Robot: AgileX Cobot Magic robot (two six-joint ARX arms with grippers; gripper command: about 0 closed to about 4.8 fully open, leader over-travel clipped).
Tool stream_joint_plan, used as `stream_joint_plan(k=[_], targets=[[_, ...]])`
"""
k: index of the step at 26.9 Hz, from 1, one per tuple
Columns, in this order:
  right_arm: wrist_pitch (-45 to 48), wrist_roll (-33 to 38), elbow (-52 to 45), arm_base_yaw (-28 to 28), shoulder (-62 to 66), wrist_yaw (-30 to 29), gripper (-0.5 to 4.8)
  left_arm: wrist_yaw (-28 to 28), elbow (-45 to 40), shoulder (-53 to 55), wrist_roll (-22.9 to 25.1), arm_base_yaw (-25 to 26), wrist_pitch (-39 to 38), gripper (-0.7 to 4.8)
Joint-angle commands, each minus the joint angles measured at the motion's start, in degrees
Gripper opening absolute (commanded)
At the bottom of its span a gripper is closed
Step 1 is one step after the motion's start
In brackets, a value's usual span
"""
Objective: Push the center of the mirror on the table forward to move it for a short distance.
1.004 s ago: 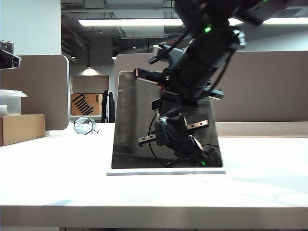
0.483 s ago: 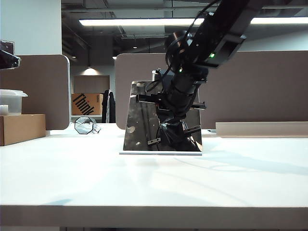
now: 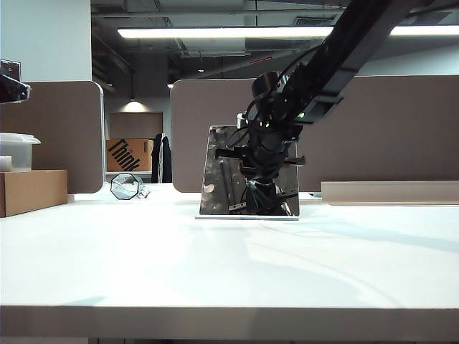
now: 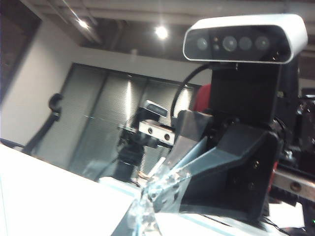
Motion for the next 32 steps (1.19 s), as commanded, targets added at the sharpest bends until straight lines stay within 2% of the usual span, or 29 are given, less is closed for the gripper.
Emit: stream_joint_plan(k=[1,10,17,22,25,32], targets=[[0.28,-0.15,3.32,-0.48,2.21,0.15,-0.05,0.24,-0.04,0.04,0.02,-0.02,0.55,-0.05],[-5.16,-0.15,6.12,-0.02,0.72,-0.28,-0.05,0.24,-0.04,0.04,0.02,-0.02,0.52,-0.05],[-15.74,-0.17,6.10,1.95,-8.37,-4.83,-0.05,0.24,-0.04,0.07,0.02,-0.02,0.55,-0.05],[-22.84,-1.31,6.10,3.78,-15.98,-5.16,-0.05,0.28,-0.04,0.04,0.02,0.59,0.55,-0.05],[-27.71,-1.90,6.10,4.70,-21.44,-5.27,-0.05,0.28,-0.04,0.04,0.02,3.72,0.55,-0.05],[-40.50,-2.82,6.10,7.76,-36.37,-4.70,-0.05,0.22,-0.04,0.04,0.02,18.10,0.55,-0.05]])
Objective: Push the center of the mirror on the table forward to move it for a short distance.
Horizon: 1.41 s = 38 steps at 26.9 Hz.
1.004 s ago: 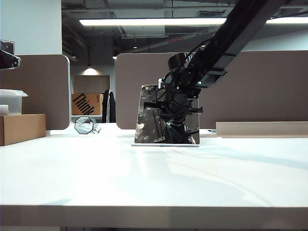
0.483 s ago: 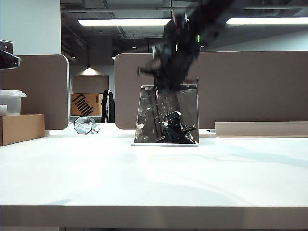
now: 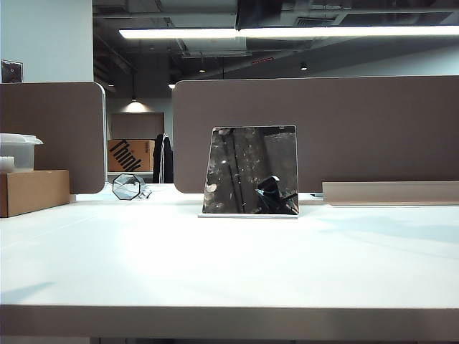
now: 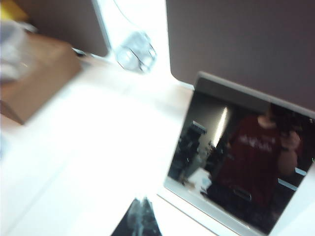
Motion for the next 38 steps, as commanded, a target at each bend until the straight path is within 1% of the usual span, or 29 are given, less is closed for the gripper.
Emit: stream_joint_plan(k=[1,4,7,10,15,18,22,26,29,32,34,38], targets=[[-7.19,-0.39,0.24,1.92,-6.97,0.70,-0.05,0.07,-0.04,0.02,0.02,5.18,0.57,-0.05],[-12.04,-0.76,0.24,5.05,-13.97,3.48,-0.05,0.02,-0.04,0.02,0.02,8.15,0.59,-0.05],[-15.69,-1.62,0.24,9.64,-20.68,9.60,-0.05,0.09,-0.04,0.02,0.02,10.36,0.57,-0.05],[-20.04,-2.25,0.24,15.15,-27.02,17.33,-0.05,0.07,-0.04,0.02,0.02,13.05,0.57,-0.05],[-28.04,-1.90,0.20,24.20,-34.91,25.62,-0.05,0.09,-0.04,0.02,0.02,15.72,0.59,-0.05],[-32.57,-0.33,0.13,30.10,-38.53,31.56,-0.05,0.07,-0.04,0.02,0.02,16.35,0.59,-0.05],[-39.43,1.95,0.02,39.28,-42.86,41.92,-0.05,0.07,-0.04,0.02,0.02,17.49,0.57,-0.05],[-44.24,5.92,-2.89,46.18,-47.58,49.00,-0.05,0.07,-0.04,0.02,0.02,18.43,0.57,-0.05],[-44.61,7.04,-9.20,49.90,-53.02,50.56,-0.05,0.07,-0.04,0.02,0.00,18.58,0.57,-0.05],[-44.09,7.32,-16.55,51.89,-58.88,50.64,-0.05,0.07,-0.04,0.02,0.02,18.62,0.59,-0.05],[-42.49,8.07,-21.75,52.48,-63.19,50.64,-0.05,0.07,-0.04,0.02,0.02,18.64,0.55,-0.05],[-38.58,9.01,-29.05,52.48,-70.73,49.96,-0.05,0.09,-0.04,0.02,0.02,18.64,0.59,-0.05]])
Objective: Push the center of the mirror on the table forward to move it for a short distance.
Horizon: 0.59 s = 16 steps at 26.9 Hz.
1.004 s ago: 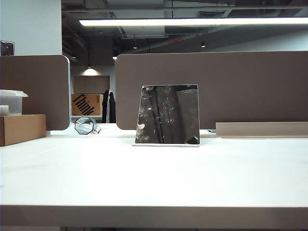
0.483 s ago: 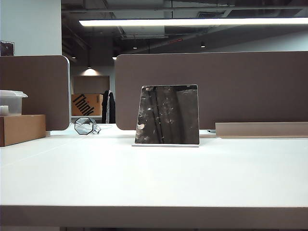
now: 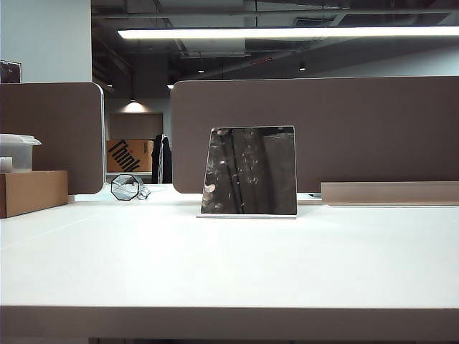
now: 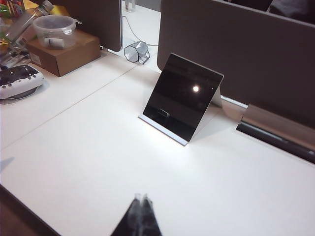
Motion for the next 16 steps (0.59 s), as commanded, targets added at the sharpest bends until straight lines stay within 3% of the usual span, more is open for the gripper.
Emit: stream_joint_plan(k=[1,7,16], targets=[[5.29,0.98,-4.13,0.04,-5.25,-0.90,-0.05,0.24,-0.04,0.04,0.02,0.07,0.55,-0.05],[8.79,0.81,-5.31,0.02,-9.86,-7.65,-0.05,0.26,-0.04,0.04,0.02,0.07,0.55,-0.05],[4.00,0.98,-5.53,0.02,-10.12,-7.58,0.26,0.26,-0.04,0.07,0.02,0.07,0.55,-0.05]])
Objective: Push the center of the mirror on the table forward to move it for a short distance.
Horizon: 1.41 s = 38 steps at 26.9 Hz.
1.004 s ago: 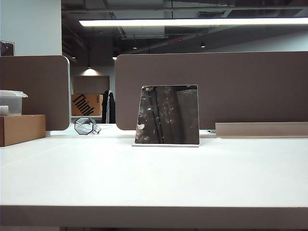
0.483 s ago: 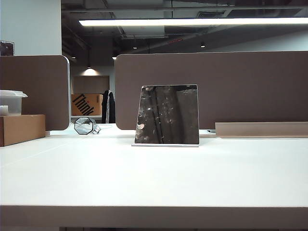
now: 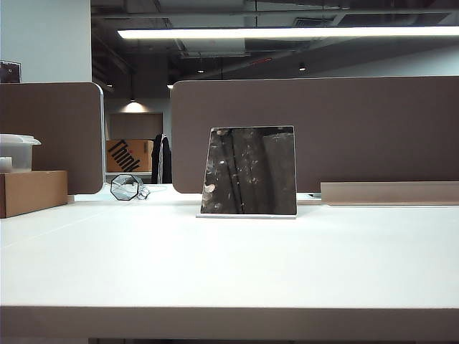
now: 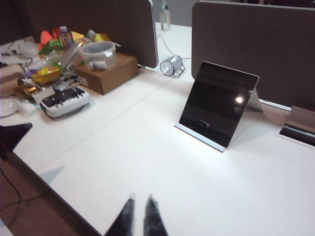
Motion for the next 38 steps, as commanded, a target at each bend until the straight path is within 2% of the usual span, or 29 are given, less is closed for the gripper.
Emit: stream_joint_plan(k=[1,12,16,20,23,25,29,34,38], targets=[[-1.05,0.17,0.09,0.02,-0.17,0.09,0.27,0.26,-0.04,0.04,0.02,0.07,0.55,-0.05],[1.14,2.05,0.00,0.02,-0.68,0.28,0.27,0.26,-0.04,0.07,0.02,0.07,0.55,-0.05],[7.87,-1.90,-1.64,-0.07,-0.57,0.52,0.27,0.26,-0.04,0.07,0.02,0.07,0.55,-0.05],[16.11,-12.76,-5.51,-3.89,-0.66,-1.68,0.27,0.26,-0.04,0.07,0.02,0.07,0.55,-0.05],[23.91,-21.70,-10.38,-10.88,-0.66,-6.40,0.27,0.26,-0.04,0.07,0.02,0.07,0.55,-0.05],[28.79,-24.76,-14.21,-16.96,-0.68,-9.01,0.27,0.26,-0.04,0.07,0.02,0.07,0.55,-0.05],[37.05,-24.17,-22.18,-31.63,-1.42,-15.41,0.27,0.26,-0.04,0.07,0.02,0.07,0.57,-0.05],[45.62,-21.16,-33.81,-52.65,-3.58,-34.38,0.27,0.24,-0.04,0.04,0.02,0.07,0.55,-0.05],[52.78,-15.98,-44.28,-67.89,-6.60,-43.87,0.27,0.24,-0.04,0.04,0.02,0.07,0.57,-0.05]])
